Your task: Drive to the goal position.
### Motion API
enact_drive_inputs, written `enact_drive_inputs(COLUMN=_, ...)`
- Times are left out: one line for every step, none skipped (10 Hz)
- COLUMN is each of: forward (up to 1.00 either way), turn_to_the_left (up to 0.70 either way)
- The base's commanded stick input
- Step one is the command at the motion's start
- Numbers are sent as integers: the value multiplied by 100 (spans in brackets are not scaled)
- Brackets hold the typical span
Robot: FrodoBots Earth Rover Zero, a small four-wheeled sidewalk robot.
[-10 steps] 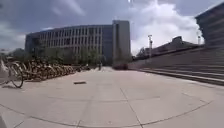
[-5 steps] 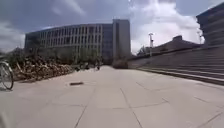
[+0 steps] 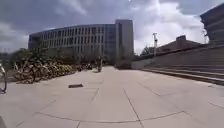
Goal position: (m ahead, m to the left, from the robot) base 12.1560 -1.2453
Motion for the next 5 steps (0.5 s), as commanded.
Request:
enact_drive_inputs(forward=70, turn_to_the_left=0)
enact_drive_inputs(forward=70, turn_to_the_left=0)
enact_drive_inputs(forward=70, turn_to_the_left=0)
enact_drive_inputs(forward=70, turn_to_the_left=0)
enact_drive_inputs(forward=70, turn_to_the_left=0)
